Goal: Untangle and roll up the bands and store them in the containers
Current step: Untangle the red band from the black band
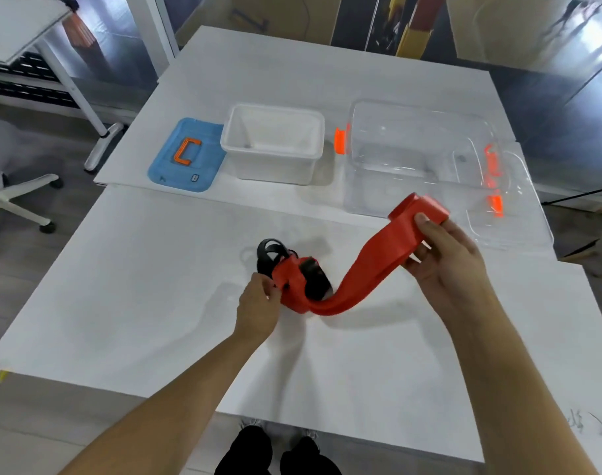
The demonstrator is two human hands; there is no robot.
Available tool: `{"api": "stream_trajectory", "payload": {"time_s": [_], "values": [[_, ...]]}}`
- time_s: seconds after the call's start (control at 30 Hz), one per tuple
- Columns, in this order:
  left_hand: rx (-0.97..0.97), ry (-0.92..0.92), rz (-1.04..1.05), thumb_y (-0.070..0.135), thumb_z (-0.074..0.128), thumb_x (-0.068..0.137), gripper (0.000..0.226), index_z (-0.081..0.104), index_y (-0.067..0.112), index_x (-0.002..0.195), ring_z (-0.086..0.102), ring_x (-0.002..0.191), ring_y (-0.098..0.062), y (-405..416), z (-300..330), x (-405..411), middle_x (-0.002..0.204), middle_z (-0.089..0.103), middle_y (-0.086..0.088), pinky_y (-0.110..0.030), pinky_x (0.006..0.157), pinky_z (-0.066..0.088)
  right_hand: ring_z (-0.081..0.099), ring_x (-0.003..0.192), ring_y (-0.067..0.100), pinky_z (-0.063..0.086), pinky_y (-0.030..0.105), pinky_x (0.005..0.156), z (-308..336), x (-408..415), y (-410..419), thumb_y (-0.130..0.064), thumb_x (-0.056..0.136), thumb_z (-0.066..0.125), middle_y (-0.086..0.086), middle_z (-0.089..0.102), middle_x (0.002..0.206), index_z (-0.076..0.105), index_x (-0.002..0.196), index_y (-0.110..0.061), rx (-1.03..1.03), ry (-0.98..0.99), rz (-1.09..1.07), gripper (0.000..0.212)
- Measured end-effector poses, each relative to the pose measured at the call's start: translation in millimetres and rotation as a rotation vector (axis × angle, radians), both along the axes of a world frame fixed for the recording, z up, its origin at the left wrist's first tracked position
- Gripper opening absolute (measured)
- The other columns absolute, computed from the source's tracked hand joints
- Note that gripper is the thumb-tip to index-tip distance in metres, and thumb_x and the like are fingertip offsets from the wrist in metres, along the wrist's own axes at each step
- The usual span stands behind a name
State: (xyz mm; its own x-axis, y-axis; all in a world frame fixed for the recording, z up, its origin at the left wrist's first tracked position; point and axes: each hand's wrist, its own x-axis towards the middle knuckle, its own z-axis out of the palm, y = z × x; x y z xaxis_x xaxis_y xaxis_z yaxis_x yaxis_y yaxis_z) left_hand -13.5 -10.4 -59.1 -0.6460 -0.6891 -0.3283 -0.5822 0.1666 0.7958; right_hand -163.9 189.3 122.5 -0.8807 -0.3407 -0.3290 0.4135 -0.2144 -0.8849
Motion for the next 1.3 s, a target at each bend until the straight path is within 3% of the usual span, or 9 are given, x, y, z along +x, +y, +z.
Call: {"api": "stream_trajectory", "payload": {"time_s": [0.07, 0.2, 0.33, 0.5, 0.6, 0.73, 0.93, 1.07, 1.3], "values": [[-0.003, 0.038, 0.051, 0.013, 0.049, 0.099, 0.019, 0.056, 0.017, 0.116, 0.057, 0.092, -0.018, -2.2, 7.6, -3.9, 0.112, 0.061, -0.004, -0.025, 0.072, 0.043, 0.074, 0.086, 0.016, 0.062, 0.034, 0.074, 10.5, 2.4, 0.1, -0.012, 0.099, 0.06, 0.005, 0.076, 0.106, 0.071, 0.118, -0.015, -0.048, 0.024, 0.014, 0.022], [-0.136, 0.033, -0.101, -0.002, 0.047, 0.087, 0.067, 0.044, 0.026, 0.148, 0.054, 0.116, -0.029, -12.5, 16.3, -13.9, 0.143, 0.049, -0.012, -0.039, 0.104, 0.045, 0.075, 0.082, 0.013, 0.064, 0.035, 0.075, 31.9, 2.6, 0.2, -0.011, 0.103, 0.055, -0.003, 0.078, 0.089, 0.069, 0.113, -0.015, -0.086, 0.1, -0.019, 0.018], [-0.577, -0.123, -0.481, 0.017, 0.064, 0.084, 0.085, 0.026, 0.033, 0.158, 0.027, 0.149, -0.038, -11.2, 15.5, -19.8, 0.168, 0.022, -0.007, -0.05, 0.115, 0.031, 0.072, 0.092, 0.022, 0.059, 0.047, 0.092, 37.2, -4.8, 8.5, -0.011, 0.102, 0.058, 0.001, 0.074, 0.091, 0.068, 0.115, -0.014, -0.09, 0.089, -0.132, 0.016], [-0.493, -0.253, -0.495, 0.046, 0.074, 0.081, 0.107, 0.005, 0.035, 0.162, 0.011, 0.156, -0.038, -24.9, 15.4, -42.2, 0.172, 0.004, -0.005, -0.056, 0.119, 0.025, 0.073, 0.095, 0.021, 0.062, 0.045, 0.087, 10.4, -19.2, 37.1, -0.011, 0.099, 0.065, 0.0, 0.072, 0.092, 0.066, 0.116, -0.015, 0.038, -0.034, -0.345, 0.018], [-0.484, -0.411, -0.671, 0.056, 0.072, 0.078, 0.106, 0.01, 0.034, 0.161, 0.012, 0.156, -0.034, -30.2, 7.8, -55.6, 0.169, 0.02, 0.002, -0.051, 0.122, 0.02, 0.073, 0.1, 0.02, 0.062, 0.041, 0.084, -18.0, -23.6, 54.0, -0.011, 0.101, 0.065, 0.004, 0.071, 0.102, 0.064, 0.107, -0.014, 0.128, -0.135, -0.407, 0.007], [-0.481, -0.497, -0.726, 0.053, 0.074, 0.077, 0.099, 0.022, 0.03, 0.158, 0.047, 0.135, -0.033, -27.7, -7.6, -51.1, 0.144, 0.053, -0.005, -0.049, 0.116, 0.029, 0.074, 0.097, 0.02, 0.062, 0.044, 0.091, -42.5, -33.5, 64.4, -0.009, 0.101, 0.063, 0.009, 0.073, 0.105, 0.058, 0.121, -0.008, 0.181, -0.22, -0.466, 0.02], [-0.676, -0.38, -0.719, 0.061, 0.066, 0.084, 0.054, 0.056, 0.042, 0.133, 0.052, 0.122, -0.035, -17.2, -26.3, -39.1, 0.142, 0.043, -0.008, -0.051, 0.106, 0.039, 0.077, 0.074, 0.017, 0.065, 0.044, 0.084, -42.0, -51.9, 43.4, -0.007, 0.099, 0.064, 0.005, 0.074, 0.081, 0.065, 0.109, -0.007, 0.193, -0.247, -0.399, 0.01], [-0.582, -0.385, -0.835, 0.056, 0.059, 0.094, 0.048, 0.053, 0.036, 0.137, 0.055, 0.115, -0.032, -19.9, -24.6, -34.6, 0.147, 0.043, -0.003, -0.042, 0.087, 0.047, 0.075, 0.08, 0.023, 0.066, 0.037, 0.07, -27.5, -67.5, 2.5, -0.003, 0.1, 0.06, 0.01, 0.071, 0.089, 0.065, 0.098, -0.007, 0.139, -0.203, -0.281, 0.007], [-0.265, -0.411, -0.847, 0.061, 0.057, 0.092, 0.047, 0.056, 0.035, 0.131, 0.059, 0.101, -0.023, -12.7, -3.7, 6.7, 0.129, 0.043, -0.003, -0.038, 0.089, 0.053, 0.07, 0.071, 0.02, 0.064, 0.033, 0.065, -14.8, -74.6, -92.8, 0.0, 0.1, 0.059, 0.01, 0.068, 0.083, 0.061, 0.091, -0.006, 0.16, -0.108, 0.034, 0.011]]}}
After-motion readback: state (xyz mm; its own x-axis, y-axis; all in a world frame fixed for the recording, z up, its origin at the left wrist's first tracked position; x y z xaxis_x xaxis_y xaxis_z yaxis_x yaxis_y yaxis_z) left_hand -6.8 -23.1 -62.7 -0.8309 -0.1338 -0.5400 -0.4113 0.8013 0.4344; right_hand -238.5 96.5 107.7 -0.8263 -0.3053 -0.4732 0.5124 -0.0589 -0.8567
